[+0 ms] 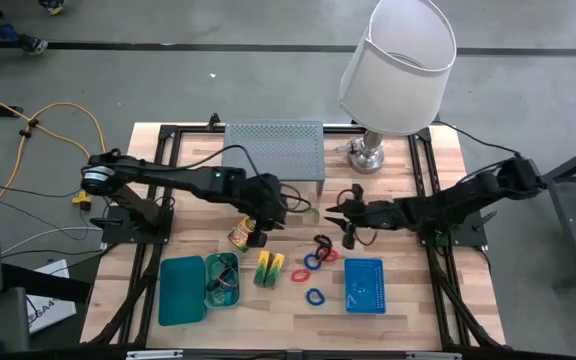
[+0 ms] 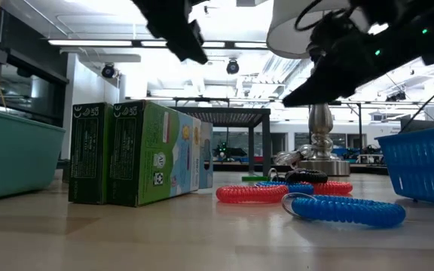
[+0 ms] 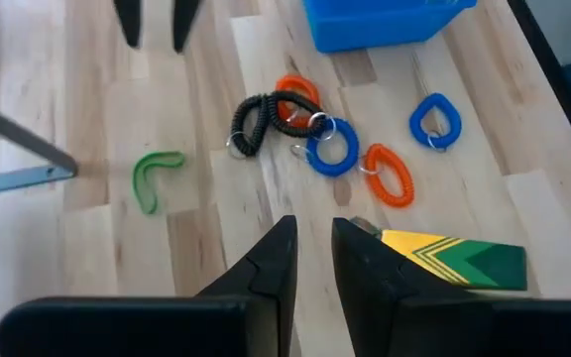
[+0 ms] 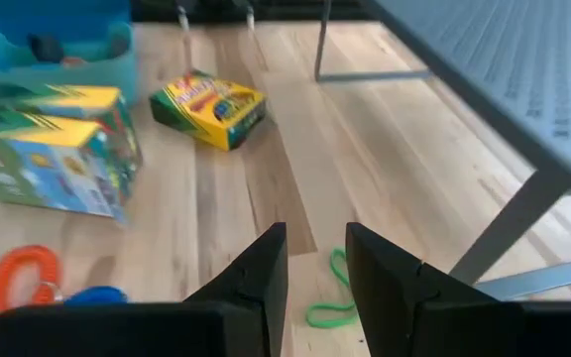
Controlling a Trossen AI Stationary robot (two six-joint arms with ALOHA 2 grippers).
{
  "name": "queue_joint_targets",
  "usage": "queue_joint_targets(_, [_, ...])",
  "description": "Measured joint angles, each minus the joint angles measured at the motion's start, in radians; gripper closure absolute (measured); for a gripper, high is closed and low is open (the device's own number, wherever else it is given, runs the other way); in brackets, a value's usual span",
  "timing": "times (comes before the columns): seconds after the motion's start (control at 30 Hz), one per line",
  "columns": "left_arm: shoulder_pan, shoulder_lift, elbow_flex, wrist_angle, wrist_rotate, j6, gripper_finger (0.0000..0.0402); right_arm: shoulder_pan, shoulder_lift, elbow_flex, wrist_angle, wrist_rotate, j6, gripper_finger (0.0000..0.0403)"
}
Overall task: Pick & Place Office Desk Supplies
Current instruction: Put the green rubber band into the green bin
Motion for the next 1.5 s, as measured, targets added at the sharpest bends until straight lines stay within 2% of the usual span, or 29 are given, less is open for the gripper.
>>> queue_joint_targets(0.23, [0.001, -0.107, -0.138, 0.064, -0.080, -0.051, 0.0340, -0.016, 0.180, 0.067, 0.031, 0.021, 0.060, 0.0309])
queue_joint_targets(0.4, [0.001, -0.136, -0.179, 0.064, -0.109, -0.070, 0.0340, -0.011, 0.298, 0.118, 0.028, 0.102, 0.083, 0.0309])
queue_joint_targets(0.53, [0.001, -0.136, -0.200, 0.061, -0.109, -0.080, 0.0340, -0.011, 0.364, 0.152, 0.025, 0.122, 0.110, 0.0309])
queue_joint_targets(0.93, [0.001, -0.135, -0.210, 0.056, -0.111, -0.069, 0.0340, -0.011, 0.392, 0.174, -0.108, 0.145, 0.335, 0.0309])
queue_joint_targets(1.5, [0.001, -0.135, -0.210, 0.054, -0.111, -0.064, 0.0340, -0.028, 0.497, 0.174, -0.075, 0.175, 0.403, 0.0309])
